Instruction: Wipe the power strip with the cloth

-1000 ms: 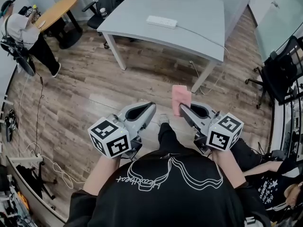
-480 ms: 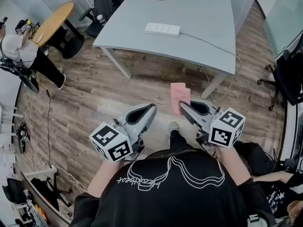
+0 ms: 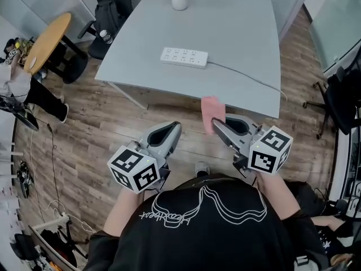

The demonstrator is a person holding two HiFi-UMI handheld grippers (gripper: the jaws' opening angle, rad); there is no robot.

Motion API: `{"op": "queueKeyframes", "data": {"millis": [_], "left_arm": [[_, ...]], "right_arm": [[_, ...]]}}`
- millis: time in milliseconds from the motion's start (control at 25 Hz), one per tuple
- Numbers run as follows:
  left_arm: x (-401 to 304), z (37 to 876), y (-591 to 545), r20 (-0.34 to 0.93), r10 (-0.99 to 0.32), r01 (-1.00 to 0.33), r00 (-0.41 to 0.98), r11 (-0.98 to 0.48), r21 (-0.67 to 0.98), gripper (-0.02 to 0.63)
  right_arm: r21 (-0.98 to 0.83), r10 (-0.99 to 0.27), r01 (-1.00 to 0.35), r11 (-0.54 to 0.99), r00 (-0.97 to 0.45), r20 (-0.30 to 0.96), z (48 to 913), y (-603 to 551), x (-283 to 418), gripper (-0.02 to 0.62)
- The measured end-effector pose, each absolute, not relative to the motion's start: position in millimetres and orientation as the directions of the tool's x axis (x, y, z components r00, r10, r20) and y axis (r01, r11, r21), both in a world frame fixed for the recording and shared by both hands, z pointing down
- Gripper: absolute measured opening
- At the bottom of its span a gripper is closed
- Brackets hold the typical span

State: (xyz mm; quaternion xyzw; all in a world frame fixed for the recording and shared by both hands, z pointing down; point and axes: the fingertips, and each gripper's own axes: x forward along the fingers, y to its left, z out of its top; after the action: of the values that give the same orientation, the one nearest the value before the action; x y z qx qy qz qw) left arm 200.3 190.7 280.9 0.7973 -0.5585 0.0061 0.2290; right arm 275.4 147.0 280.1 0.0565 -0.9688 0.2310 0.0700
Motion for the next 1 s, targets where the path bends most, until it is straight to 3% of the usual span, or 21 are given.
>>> {"op": "queueKeyframes", "data": {"millis": [200,520,760,1000], "left_arm": [[198,262,168,0.178,-0.846,-0.814,0.503,-0.394,0.427,0.014],[169,252,135,0.151,-0.876,-0.847,0.458,-0.379,0.373,0.012],[101,250,97,0.093,-0.909,-0.869,0.405,-0.351,0.349,0.011],[21,268,33,0.190,-0.914,-0.924,0.357,-0.317,0.212,0.011]], "right_arm": [[-0.443,-0.084,-0.140,0.885,-0.986,0.143,273,121,263,0.034],[-0.434,-0.082,-0.136,0.890,-0.987,0.141,271,99,247,0.034],[-0.449,-0.130,-0.189,0.873,-0.979,0.158,278,63,201,0.034],[-0.475,-0.205,-0.262,0.840,-0.964,0.170,286,11,140,0.034]]}}
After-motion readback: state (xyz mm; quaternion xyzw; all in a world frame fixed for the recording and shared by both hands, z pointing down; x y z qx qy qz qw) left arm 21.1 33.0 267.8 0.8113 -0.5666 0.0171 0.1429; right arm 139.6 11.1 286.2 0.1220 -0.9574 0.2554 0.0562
